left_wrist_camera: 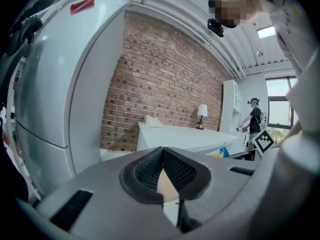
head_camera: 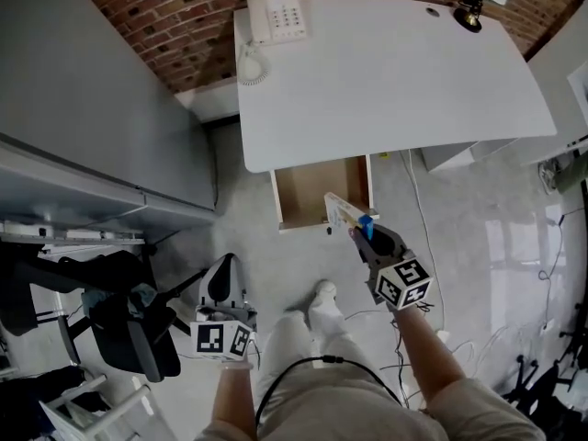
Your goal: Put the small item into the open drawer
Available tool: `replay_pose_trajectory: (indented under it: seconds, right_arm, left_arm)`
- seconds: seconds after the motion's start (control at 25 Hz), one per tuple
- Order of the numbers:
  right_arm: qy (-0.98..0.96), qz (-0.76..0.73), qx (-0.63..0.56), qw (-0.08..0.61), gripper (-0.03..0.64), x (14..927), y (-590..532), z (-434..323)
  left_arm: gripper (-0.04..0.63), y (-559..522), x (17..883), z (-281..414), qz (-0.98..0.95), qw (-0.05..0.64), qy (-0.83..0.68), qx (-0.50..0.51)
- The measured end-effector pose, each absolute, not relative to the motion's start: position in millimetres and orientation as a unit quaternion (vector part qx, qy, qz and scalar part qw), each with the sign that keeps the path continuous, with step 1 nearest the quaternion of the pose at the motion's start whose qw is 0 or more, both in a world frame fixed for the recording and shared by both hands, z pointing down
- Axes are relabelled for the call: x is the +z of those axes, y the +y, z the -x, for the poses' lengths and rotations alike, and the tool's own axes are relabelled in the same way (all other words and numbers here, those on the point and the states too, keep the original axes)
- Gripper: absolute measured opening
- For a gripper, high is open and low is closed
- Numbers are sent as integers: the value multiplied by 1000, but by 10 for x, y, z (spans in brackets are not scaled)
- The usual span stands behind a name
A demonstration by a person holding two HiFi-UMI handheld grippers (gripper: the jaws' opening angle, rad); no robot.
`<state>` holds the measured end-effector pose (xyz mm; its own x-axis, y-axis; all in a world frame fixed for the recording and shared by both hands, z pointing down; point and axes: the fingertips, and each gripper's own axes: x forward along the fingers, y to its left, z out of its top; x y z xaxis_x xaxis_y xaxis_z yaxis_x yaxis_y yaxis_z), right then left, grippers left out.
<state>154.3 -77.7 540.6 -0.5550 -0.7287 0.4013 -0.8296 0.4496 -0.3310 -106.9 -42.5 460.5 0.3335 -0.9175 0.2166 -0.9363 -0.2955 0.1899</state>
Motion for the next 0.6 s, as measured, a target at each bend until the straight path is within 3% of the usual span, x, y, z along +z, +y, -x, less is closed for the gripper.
replay_pose_trajectory:
  seconds: [0.6]
  right_arm:
    - [-873, -297, 75, 379, 64, 6254, -1151, -560]
  left_arm:
    - [5, -938, 5229, 1087, -821, 179, -541, 45]
